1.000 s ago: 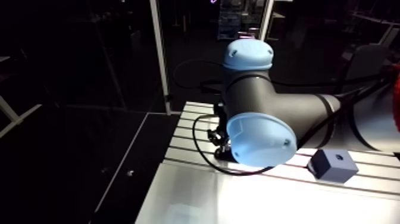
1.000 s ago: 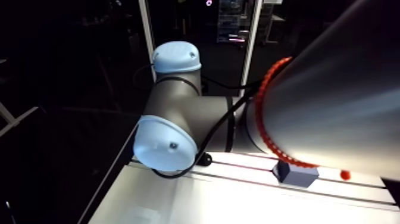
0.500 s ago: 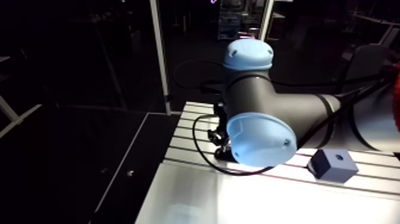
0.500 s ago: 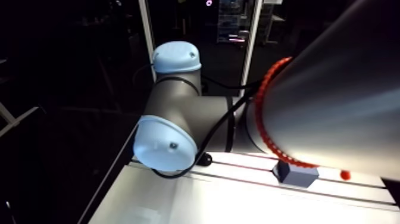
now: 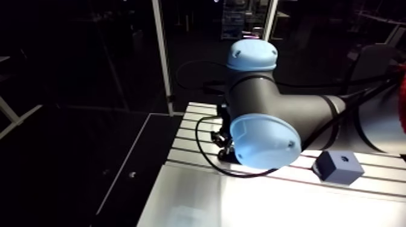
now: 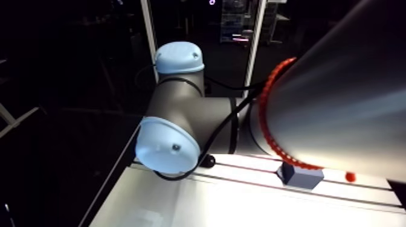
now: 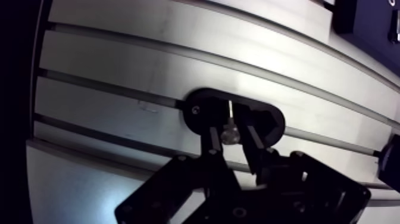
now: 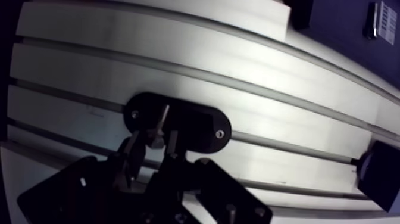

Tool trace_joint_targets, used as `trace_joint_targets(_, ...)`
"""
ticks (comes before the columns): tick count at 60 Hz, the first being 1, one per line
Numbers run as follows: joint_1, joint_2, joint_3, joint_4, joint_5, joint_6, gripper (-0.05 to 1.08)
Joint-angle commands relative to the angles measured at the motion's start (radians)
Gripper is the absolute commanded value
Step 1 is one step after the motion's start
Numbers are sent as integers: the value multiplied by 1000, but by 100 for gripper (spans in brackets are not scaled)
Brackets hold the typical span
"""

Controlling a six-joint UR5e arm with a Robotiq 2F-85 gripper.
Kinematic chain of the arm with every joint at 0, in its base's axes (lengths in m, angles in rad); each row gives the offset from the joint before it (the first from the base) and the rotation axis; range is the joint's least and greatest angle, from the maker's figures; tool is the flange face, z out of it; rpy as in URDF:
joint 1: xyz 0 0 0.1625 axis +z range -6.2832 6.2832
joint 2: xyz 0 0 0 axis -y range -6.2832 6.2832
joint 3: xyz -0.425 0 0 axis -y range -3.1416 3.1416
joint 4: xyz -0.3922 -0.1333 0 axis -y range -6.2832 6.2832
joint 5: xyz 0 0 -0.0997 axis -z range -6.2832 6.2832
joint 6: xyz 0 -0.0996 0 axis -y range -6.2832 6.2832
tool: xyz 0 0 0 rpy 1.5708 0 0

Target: Pick up the M10 bolt and insert it into the hex recess until seated.

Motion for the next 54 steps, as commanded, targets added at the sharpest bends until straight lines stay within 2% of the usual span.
trace_joint_targets(1, 0, 2, -1, 0, 0, 0, 65)
trace_joint_targets(54, 2, 0, -1, 0, 0, -2, 71)
